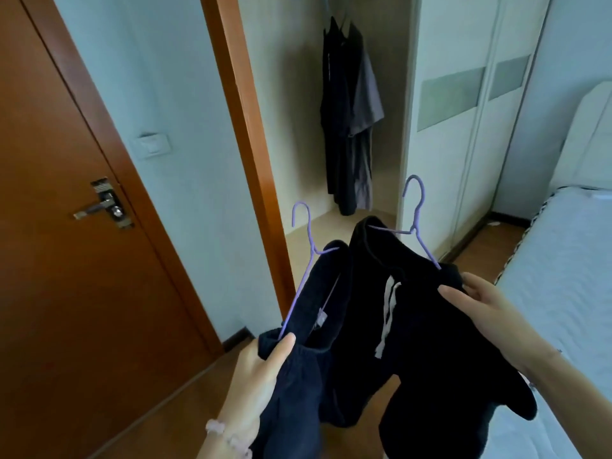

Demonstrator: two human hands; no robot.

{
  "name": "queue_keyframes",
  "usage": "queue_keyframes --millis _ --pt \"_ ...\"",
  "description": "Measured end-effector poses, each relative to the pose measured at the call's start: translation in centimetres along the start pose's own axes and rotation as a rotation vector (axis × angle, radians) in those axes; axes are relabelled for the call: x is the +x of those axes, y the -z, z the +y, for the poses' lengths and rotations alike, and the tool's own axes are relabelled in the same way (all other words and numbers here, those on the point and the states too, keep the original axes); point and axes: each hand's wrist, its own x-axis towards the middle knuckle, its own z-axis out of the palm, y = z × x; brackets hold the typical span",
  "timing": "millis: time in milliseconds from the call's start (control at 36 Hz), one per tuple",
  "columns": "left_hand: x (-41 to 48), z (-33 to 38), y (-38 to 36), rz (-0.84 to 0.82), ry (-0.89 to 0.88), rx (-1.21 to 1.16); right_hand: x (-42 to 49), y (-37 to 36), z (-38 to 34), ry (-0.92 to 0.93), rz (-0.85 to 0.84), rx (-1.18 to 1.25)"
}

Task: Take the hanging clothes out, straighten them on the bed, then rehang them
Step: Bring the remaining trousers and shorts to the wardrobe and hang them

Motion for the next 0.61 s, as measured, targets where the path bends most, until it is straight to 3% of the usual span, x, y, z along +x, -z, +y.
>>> queue_keyframes --millis 139,306,611 --pt "9.9 2.0 -3.1 0.011 0.033 0.003 7.9 0.6 0.6 -0.021 -0.087 -0.008" --pt "20.8 7.0 -5.7 0.042 0.063 -0.022 18.9 1.0 -0.7 0.004 -0.07 -0.042" --pt "36.6 14.7 -8.9 0.084 -0.044 -0.111 34.4 1.7 -5.2 -0.079 -0.019 -0.06"
